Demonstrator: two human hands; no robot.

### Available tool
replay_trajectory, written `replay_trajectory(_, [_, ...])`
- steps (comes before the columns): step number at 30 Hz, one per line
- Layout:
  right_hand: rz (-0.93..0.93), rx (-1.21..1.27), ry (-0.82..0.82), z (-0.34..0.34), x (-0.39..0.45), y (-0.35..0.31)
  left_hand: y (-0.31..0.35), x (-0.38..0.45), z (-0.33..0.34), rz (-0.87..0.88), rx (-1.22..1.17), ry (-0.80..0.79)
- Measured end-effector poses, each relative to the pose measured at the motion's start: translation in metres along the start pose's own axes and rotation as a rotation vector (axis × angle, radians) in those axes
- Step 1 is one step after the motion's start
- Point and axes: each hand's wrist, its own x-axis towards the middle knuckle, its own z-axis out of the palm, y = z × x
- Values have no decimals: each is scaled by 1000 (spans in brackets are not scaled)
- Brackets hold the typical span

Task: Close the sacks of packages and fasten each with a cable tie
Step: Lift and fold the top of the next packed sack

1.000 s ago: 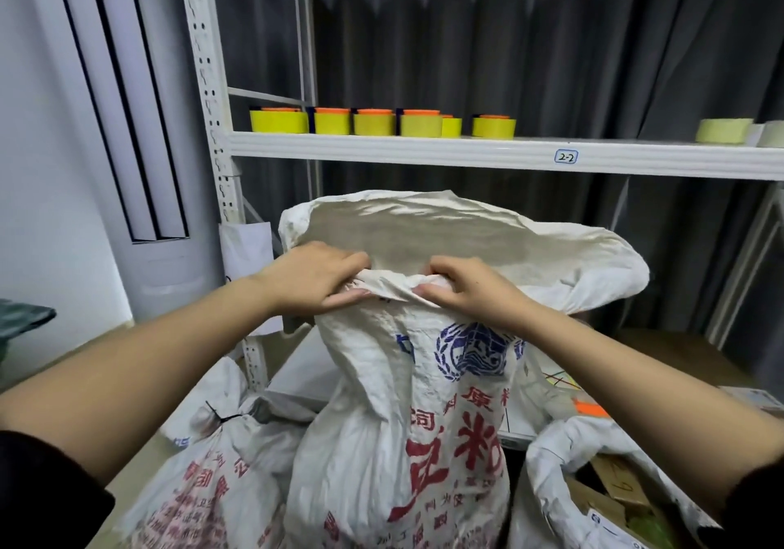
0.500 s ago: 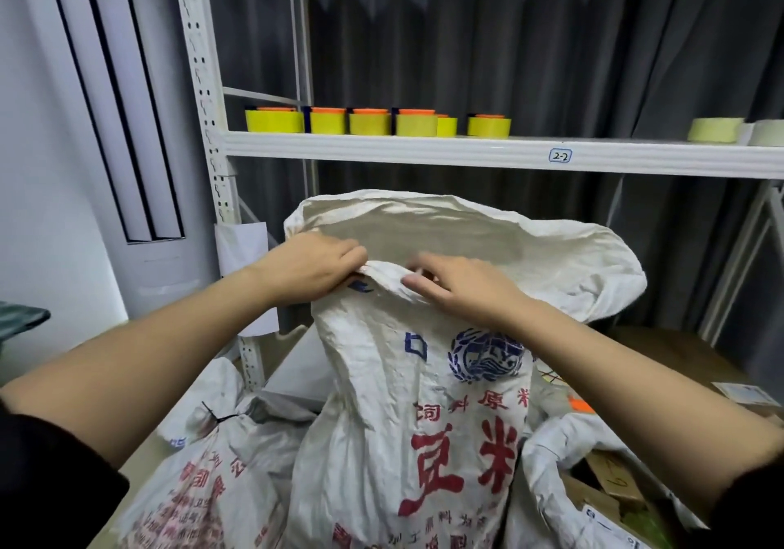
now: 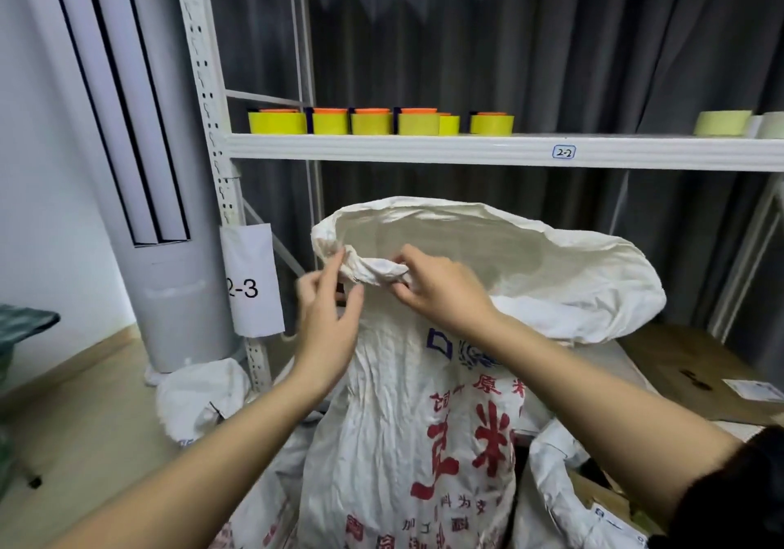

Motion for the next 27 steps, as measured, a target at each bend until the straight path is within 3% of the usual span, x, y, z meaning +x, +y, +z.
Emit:
replay_trajectory(3, [-202, -201, 226, 11, -11, -8, 6, 16, 13, -212, -333, -116])
replay_trajectory(5, [-379, -316, 339, 22, -17, -9, 8, 31, 17, -306, -401, -167])
replay_trajectory(8, [-584, -264, 294, 25, -21, -6, 7, 36, 13, -413, -450, -144])
replay_trajectory(11, [-691, -193, 218, 11, -16, -7, 3, 30, 4, -383, -497, -75])
replay_trajectory(15, [-546, -187, 401, -6, 17, -16, 13, 15, -4, -177, -369, -141])
replay_trajectory(18, [-542, -300, 270, -8, 41, -13, 17, 4, -16, -90, -351, -224])
replay_trajectory(21, [-509, -239, 106, -15, 48, -9, 9, -2, -29, -77, -314, -252])
replay_trajectory(23, [-335, -18, -40, -19, 45, -14, 2, -2, -35, -91, -266, -241])
replay_trajectory(27, [60, 752, -273, -20, 38, -26, 6, 1, -37, -133, -214, -201])
